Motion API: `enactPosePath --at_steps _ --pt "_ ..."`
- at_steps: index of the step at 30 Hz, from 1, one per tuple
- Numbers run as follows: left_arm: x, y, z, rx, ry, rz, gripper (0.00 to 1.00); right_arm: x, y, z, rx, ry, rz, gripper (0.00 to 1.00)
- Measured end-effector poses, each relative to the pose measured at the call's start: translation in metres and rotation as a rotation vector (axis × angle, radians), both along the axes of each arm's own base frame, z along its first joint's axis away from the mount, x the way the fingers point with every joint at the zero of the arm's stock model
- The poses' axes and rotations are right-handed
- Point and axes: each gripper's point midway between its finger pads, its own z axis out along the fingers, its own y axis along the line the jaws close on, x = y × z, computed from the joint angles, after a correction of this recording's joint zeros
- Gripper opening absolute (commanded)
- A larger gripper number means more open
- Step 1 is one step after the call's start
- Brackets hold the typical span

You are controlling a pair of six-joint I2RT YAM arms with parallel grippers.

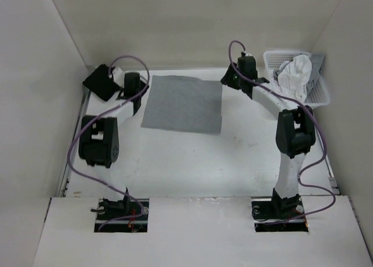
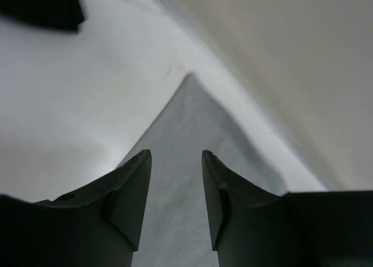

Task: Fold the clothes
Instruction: Fold the tank top

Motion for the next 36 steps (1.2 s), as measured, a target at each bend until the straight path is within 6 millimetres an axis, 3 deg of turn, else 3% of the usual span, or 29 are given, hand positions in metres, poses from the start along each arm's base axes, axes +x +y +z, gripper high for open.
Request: enactPosePath --at_steps 2,4,5,8,11,14,18,24,28,32,36 --pt "-0.052 0.004 -0.023 -0.008 0.056 0.007 0.31 -0.025 -0.001 -0.020 -0.015 0.039 0.005 0.27" --pt "-0.108 0.006 -0.041 -0.018 0.096 0.013 0.31 -0.064 0.002 -0.038 -0.027 0.086 0.019 0.08" --pt "-0.129 0.007 -0.047 -0.025 0.104 0.013 0.31 -0.086 0.006 -0.046 -0.029 0.102 0.032 0.04" --pt "-0.173 0.008 -0.064 -0.060 0.124 0.004 0.36 -0.142 0.022 -0.057 -0.009 0.112 0.078 0.03" --pt "-0.193 0.014 -0.084 -0.104 0.162 0.011 0.42 -0.187 0.041 -0.063 0.026 0.097 0.138 0.08" --pt "-0.199 0.016 -0.095 -0.147 0.184 0.010 0.45 -0.211 0.046 -0.066 0.047 0.080 0.162 0.19" --pt "-0.192 0.012 -0.104 -0.196 0.181 -0.002 0.43 -0.227 0.041 -0.068 0.068 0.054 0.148 0.33" --pt "-0.177 0.009 -0.114 -0.265 0.158 0.012 0.32 -0.241 0.030 -0.087 0.100 0.066 0.103 0.37" --pt "-0.167 0.008 -0.115 -0.292 0.146 0.028 0.26 -0.243 0.027 -0.094 0.127 0.079 0.071 0.41" --pt "-0.162 0.007 -0.120 -0.315 0.148 0.043 0.10 -0.234 0.024 -0.099 0.171 0.084 0.011 0.48" --pt "-0.159 0.007 -0.122 -0.328 0.145 0.053 0.04 -0.227 0.017 -0.114 0.219 0.121 -0.061 0.51"
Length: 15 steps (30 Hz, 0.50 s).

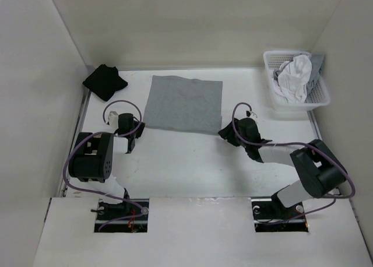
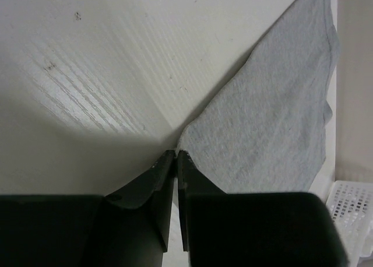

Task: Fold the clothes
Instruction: Fold the tank top

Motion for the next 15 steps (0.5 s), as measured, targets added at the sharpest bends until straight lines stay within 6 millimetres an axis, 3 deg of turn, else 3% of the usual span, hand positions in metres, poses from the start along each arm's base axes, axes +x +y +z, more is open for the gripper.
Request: enactPosePath --at_steps 4,15 --pt "0.001 0.000 0.000 -0.002 -0.004 0.007 0.03 0.005 -0.002 -0.016 0.045 0.050 -0.054 0.48" --pt "0.003 0.001 0.000 -0.002 -0.013 0.010 0.01 0.025 0.002 -0.020 0.254 0.074 -0.134 0.34"
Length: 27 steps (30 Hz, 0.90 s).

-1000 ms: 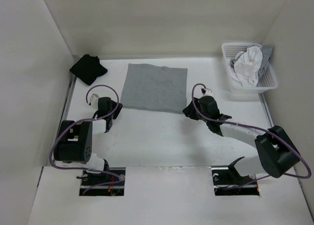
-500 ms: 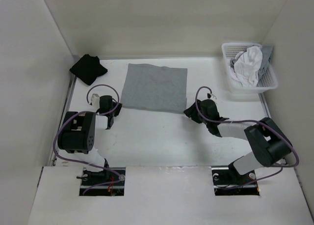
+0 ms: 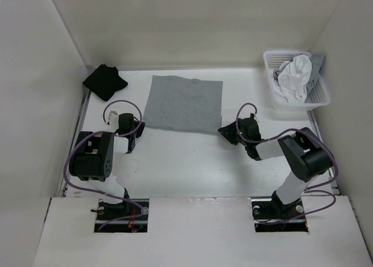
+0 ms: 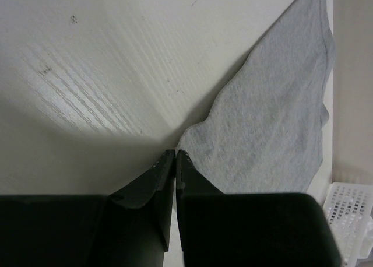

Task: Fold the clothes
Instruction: Fold the tank top

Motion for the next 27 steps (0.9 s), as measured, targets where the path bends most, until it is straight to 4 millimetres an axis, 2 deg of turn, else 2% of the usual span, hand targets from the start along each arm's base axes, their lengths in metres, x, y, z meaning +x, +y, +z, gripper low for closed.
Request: enactPosePath --at_steps 8,13,16,18,20,24,27 --pt "0.001 0.000 0.000 -0.002 -0.002 0.001 0.00 0.000 0.004 -0.007 0.074 0.040 0.015 0.06" --pt "0.000 0.000 0.004 -0.001 -0.009 0.001 0.00 0.000 0.005 -0.004 0.076 0.036 0.021 0.01" --pt "-0.003 0.000 0.023 0.002 -0.050 -0.003 0.00 0.001 0.006 0.014 0.068 -0.014 0.035 0.00" --pt "-0.007 -0.002 0.053 0.005 -0.116 -0.011 0.00 -0.001 0.007 0.044 0.058 -0.089 0.052 0.00" --pt "-0.012 -0.003 0.095 0.013 -0.209 -0.019 0.00 -0.007 0.009 0.082 0.043 -0.183 0.075 0.00" --pt "-0.042 -0.002 0.203 0.038 -0.462 -0.026 0.00 -0.043 0.016 0.178 -0.006 -0.406 0.134 0.00" --pt "-0.079 0.004 0.288 0.059 -0.646 -0.015 0.00 -0.085 0.017 0.260 -0.037 -0.572 0.172 0.00"
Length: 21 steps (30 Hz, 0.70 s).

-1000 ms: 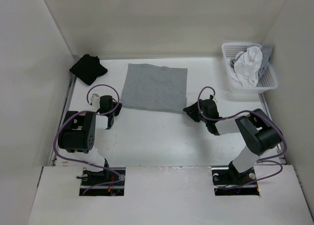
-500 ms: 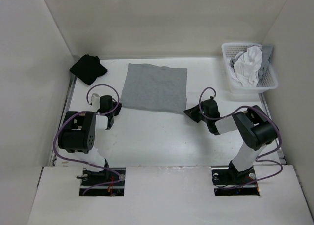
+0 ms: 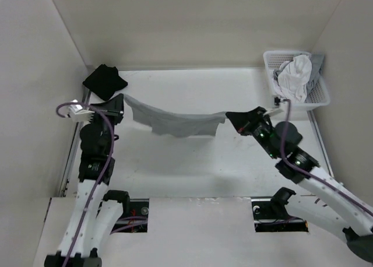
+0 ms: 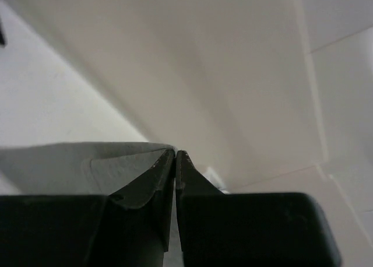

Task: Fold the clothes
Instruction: Fold the tank top

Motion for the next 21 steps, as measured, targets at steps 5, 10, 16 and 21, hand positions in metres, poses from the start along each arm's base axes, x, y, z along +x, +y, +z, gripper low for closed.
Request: enactPosePath --at_steps 5,10,16,21 --pt "-0.069 0.005 0.118 0.022 -0.244 -0.002 0.00 -0.069 -0.017 0.112 0.037 -0.192 0.044 0.00" --pt "-0.125 0.006 0.164 0.041 -0.348 -0.024 0.00 -0.116 -0.020 0.137 0.059 -0.203 0.128 0.00" --pt "-0.139 0.011 0.129 0.104 -0.246 -0.012 0.00 -0.160 0.002 0.097 -0.054 -0.123 0.274 0.01" --pt "-0.092 0.008 0.027 0.142 0.007 -0.006 0.00 -0.122 -0.001 0.056 -0.181 -0.077 0.125 0.00"
